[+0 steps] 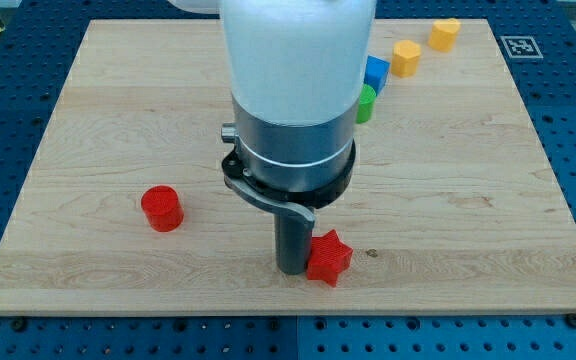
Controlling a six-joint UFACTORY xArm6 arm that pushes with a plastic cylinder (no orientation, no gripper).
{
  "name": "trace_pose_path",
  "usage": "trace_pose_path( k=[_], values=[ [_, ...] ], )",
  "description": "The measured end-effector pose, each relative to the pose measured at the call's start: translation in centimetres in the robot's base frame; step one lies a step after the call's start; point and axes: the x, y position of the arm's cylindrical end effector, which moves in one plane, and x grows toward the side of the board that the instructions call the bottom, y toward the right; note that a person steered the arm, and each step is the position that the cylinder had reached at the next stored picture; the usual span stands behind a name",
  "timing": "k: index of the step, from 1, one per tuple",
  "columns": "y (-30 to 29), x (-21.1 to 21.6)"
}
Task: Move the red star diagonal to the blue triangle
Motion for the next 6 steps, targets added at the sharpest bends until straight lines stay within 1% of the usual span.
trace_pose_path(
  k=[1,4,5,6],
  values=[
    [2.5,0.8],
    [13.2,0.3],
    [15.7,0.3],
    [16.2,0.3]
  ],
)
